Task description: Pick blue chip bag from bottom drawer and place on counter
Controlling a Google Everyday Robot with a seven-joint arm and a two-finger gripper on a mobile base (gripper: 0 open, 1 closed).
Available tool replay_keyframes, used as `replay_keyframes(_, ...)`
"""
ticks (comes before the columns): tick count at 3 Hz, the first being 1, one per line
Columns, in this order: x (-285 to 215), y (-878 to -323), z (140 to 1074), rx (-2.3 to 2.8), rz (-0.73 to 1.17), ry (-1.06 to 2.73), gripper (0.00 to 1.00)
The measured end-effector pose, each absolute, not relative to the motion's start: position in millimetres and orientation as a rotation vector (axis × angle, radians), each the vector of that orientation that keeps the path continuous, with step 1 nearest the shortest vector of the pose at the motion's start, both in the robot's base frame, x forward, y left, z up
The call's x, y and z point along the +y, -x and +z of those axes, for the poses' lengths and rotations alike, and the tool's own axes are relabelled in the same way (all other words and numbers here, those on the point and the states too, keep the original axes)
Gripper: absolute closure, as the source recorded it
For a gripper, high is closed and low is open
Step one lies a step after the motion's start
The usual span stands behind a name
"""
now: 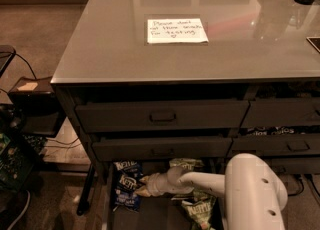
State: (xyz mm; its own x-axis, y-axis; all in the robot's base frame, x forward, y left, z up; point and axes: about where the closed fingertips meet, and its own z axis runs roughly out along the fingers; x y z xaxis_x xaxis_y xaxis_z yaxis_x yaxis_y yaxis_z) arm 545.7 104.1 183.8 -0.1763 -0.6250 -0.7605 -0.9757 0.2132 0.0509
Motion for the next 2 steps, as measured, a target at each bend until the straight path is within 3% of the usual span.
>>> replay_keyframes(2,109.0,-513.3,232.3,1.787,0.842,1.479,1.00)
